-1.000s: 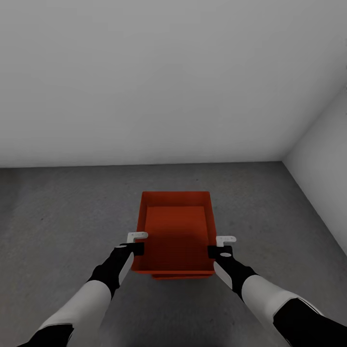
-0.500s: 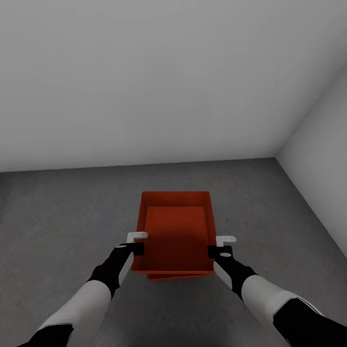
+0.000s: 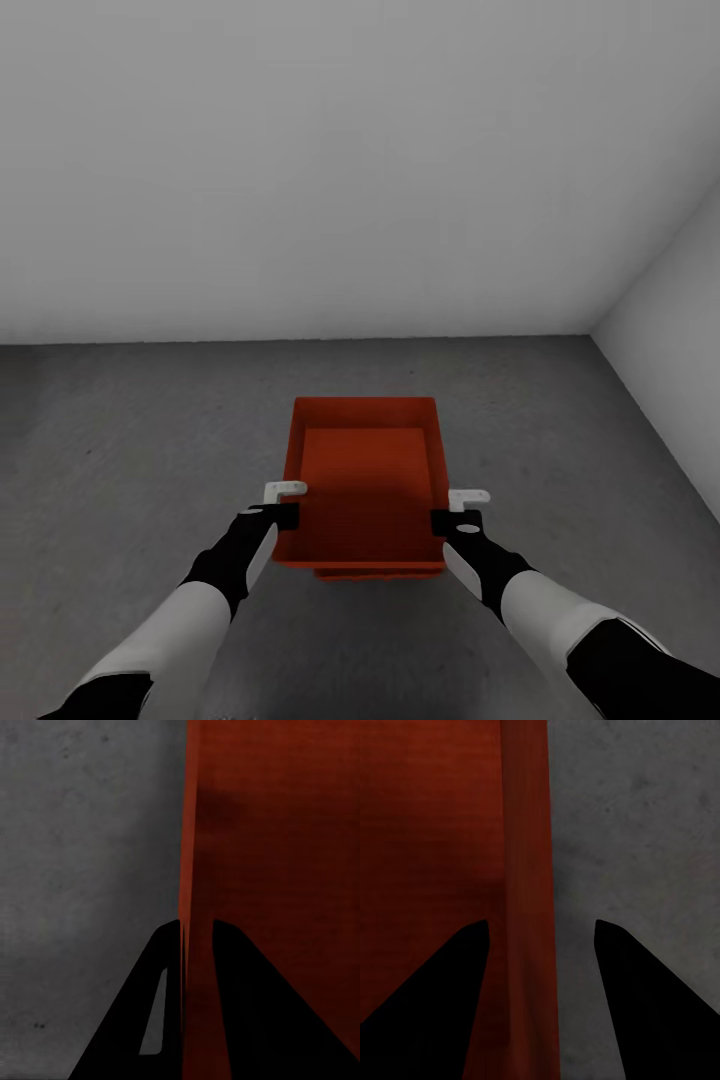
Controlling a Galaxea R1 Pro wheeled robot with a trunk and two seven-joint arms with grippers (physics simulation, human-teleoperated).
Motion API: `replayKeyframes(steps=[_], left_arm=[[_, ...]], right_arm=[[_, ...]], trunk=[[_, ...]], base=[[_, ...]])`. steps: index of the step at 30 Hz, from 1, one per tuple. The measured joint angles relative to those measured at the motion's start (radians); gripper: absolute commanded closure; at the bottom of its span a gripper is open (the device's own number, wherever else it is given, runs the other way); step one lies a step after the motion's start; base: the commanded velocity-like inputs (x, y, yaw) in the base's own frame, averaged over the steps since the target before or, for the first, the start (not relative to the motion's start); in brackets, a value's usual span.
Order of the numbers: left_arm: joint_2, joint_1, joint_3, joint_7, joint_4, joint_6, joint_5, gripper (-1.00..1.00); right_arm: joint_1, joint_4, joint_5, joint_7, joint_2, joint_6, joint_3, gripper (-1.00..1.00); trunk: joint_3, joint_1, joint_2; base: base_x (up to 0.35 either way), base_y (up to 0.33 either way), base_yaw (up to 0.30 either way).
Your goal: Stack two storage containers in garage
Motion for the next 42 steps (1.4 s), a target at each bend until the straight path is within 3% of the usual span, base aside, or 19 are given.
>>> replayKeyframes(steps=[12, 22, 42], left_arm=[[0.000, 0.000, -0.001, 0.001, 0.002, -0.001, 0.003, 1.00], [0.002, 0.000, -0.003, 0.001, 0.002, -0.001, 0.006, 1.00], [0.002, 0.000, -0.006, 0.005, 0.002, 0.006, 0.011, 1.00]], right_arm=[[0.000, 0.000, -0.001, -0.001, 0.000, 0.000, 0.001, 1.00], [0.000, 0.000, -0.002, -0.003, 0.001, 0.000, 0.002, 1.00], [0.000, 0.000, -0.002, -0.002, 0.001, 0.008, 0.002, 1.00]], trunk=[[0.000, 0.000, 0.000], [0.000, 0.000, 0.000], [0.000, 0.000, 0.000]], base=[[0.000, 0.000, 0.096], [0.000, 0.000, -0.167], [0.000, -0.050, -0.008]])
